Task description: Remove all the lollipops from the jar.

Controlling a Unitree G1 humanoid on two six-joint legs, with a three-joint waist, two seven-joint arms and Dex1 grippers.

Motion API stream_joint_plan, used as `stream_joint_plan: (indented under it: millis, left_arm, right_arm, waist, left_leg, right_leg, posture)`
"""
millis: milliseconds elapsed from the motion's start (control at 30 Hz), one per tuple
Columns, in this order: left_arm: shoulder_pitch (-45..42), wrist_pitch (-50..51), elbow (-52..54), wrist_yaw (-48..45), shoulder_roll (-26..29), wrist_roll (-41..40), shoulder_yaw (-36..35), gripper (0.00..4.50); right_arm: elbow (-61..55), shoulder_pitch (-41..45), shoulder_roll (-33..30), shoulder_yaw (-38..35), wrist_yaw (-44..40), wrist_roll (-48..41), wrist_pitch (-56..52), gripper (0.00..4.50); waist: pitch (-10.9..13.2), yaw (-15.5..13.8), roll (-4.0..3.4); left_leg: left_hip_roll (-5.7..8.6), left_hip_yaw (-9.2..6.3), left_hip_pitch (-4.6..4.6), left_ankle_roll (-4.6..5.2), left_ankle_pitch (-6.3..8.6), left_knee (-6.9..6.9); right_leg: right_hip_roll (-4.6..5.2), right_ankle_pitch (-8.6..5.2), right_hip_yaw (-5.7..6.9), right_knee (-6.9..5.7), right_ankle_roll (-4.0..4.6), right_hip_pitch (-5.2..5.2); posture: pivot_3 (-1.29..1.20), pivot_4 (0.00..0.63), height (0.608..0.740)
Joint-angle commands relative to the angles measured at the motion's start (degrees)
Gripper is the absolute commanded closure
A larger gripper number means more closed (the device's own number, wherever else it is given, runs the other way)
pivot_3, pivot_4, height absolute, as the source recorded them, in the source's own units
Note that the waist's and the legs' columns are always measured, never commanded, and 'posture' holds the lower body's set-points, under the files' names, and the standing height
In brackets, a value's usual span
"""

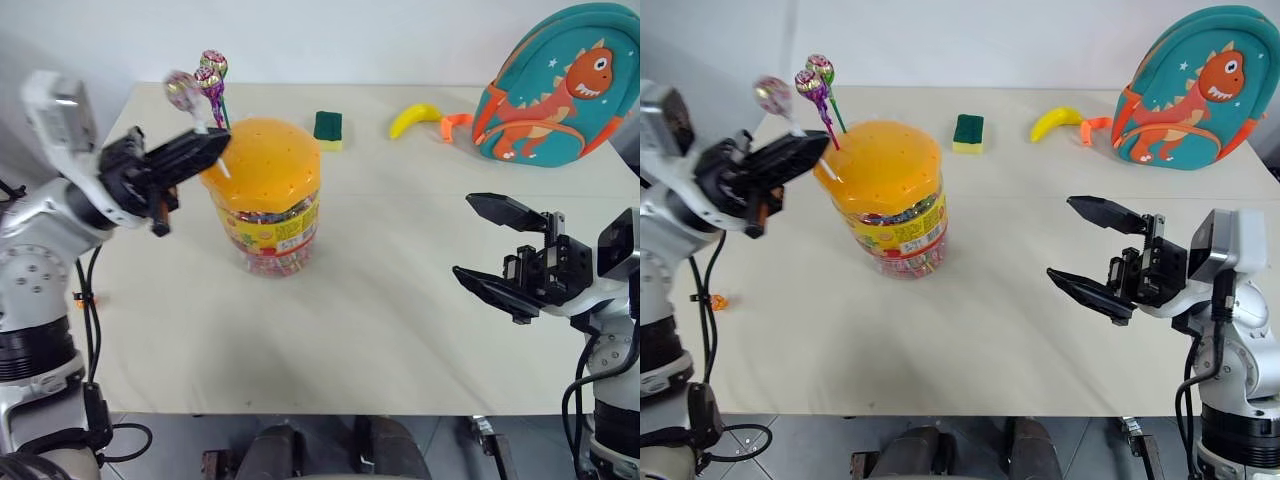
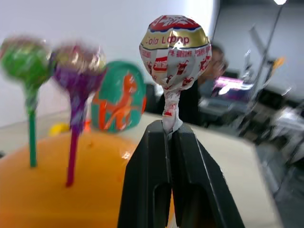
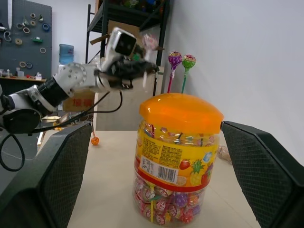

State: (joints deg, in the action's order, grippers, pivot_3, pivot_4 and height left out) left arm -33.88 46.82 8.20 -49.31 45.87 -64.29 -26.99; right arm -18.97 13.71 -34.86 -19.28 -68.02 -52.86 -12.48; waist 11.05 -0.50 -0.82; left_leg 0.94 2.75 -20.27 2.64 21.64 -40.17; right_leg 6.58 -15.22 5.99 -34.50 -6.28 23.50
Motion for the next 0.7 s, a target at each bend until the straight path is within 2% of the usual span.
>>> stream_joint_plan:
  millis: [33, 200, 333, 500, 700]
  left_arm:
    - [6.6, 3.4, -2.7, -0.4, 5.6, -1.4, -8.6, 4.47]
    - [25.2, -0.3, -7.1, 0.4, 12.3, 13.6, -12.3, 4.47]
    - [36.5, 1.5, -3.3, 3.2, 11.8, 19.0, -11.0, 4.47]
    - [40.0, 5.0, -1.0, 9.8, 9.6, 22.9, -7.3, 4.47]
    - [39.1, 8.1, 0.0, 14.0, 8.0, 25.5, -4.0, 4.47]
  right_arm:
    - [0.0, 0.9, 0.4, 0.0, -0.5, -0.7, 0.3, 0.0]
    - [0.6, 1.4, 0.2, 1.2, -1.2, -0.6, -0.2, 0.0]
    - [2.0, 1.1, -0.6, 2.3, -3.8, 1.1, 0.1, 0.0]
    - [2.7, 0.4, -2.8, 4.2, -7.2, 3.9, 0.0, 0.0]
    - [4.1, -3.0, -3.9, 4.0, -12.5, 6.1, 2.9, 0.0]
  waist:
    - [0.0, 0.6, 0.0]
    - [0.0, 0.7, -0.03]
    - [0.0, 0.2, 0.05]
    - [0.0, -0.6, 0.01]
    - [0.0, -0.4, 0.01]
  left_leg:
    - [-0.02, 0.0, 0.0, -0.02, -0.01, 0.01]
    - [-0.05, 0.07, 0.08, -0.08, -0.02, 0.1]
    - [-0.04, -0.05, 0.0, -0.1, 0.04, 0.13]
    - [-0.03, -0.15, -0.03, -0.09, 0.1, 0.14]
    - [-0.1, -0.14, -0.03, -0.15, 0.13, 0.19]
  right_leg:
    - [-0.01, 0.0, 0.01, 0.0, 0.01, -0.01]
    - [-0.06, -0.03, 0.01, 0.0, 0.05, -0.01]
    - [0.08, -0.02, 0.0, 0.18, 0.04, -0.01]
    - [0.2, -0.02, -0.01, 0.2, 0.05, 0.0]
    - [0.14, -0.05, 0.01, 0.19, 0.1, 0.03]
  posture:
    - [0.0, 0.15, 0.74]
    - [0.0, 0.15, 0.74]
    - [0.0, 0.15, 0.74]
    - [0.0, 0.15, 0.74]
    - [0.0, 0.15, 0.74]
